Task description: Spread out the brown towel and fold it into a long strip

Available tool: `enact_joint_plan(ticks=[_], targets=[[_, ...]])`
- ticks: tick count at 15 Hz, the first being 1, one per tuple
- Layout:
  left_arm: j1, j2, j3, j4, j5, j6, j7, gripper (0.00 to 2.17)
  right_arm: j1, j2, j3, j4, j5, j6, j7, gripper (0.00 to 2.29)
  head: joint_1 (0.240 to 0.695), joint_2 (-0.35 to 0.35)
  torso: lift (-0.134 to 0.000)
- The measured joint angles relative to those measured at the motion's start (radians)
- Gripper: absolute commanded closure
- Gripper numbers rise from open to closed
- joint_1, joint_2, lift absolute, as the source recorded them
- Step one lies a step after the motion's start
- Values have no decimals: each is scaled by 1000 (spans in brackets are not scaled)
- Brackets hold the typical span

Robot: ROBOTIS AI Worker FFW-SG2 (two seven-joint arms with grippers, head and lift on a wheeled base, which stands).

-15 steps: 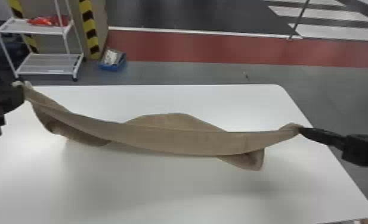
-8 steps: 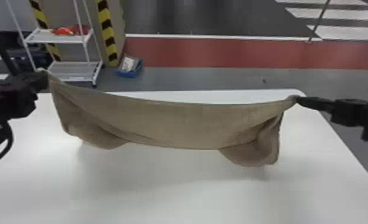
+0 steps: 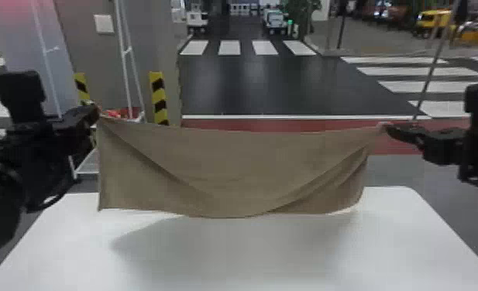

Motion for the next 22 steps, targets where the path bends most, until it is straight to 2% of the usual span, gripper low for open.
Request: enact_joint_plan(ticks=[2,4,7,9,12,16,17,20,22], targets=[[-66,-14,-46,58,1,-57,-2,1092,-39,-5,-25,56,-9,-86,-5,1362,337,-24,-125],[-84,-25,-79,78,2,-85,-8,1092,-23,-30,-52,63,-35,-91,12,1362,333,-58,-125],[77,-28,-70,-36,-4,-77,2,1092,181,-99,-67,-72,-109,-51,42,1359,412,-86,-125],[209,-30,-38,-158,-39,6,23,1092,311,-117,-100,-158,-128,-14,67,1359,484,-97,-125],[399,-47,-12,-356,-161,104,86,1089,469,-121,-160,-283,-152,52,93,1362,594,-109,-125],[584,-85,14,-544,-236,232,140,1079,614,-118,-219,-419,-196,170,118,1362,679,-120,-125],[616,-92,14,-574,-250,263,149,1079,639,-115,-233,-449,-202,205,125,1359,695,-121,-125],[710,-100,21,-655,-276,336,169,1069,712,-109,-295,-550,-252,352,154,1359,695,-126,-125],[760,-101,29,-695,-295,375,180,863,761,-104,-335,-628,-278,436,162,1359,695,-127,-125]])
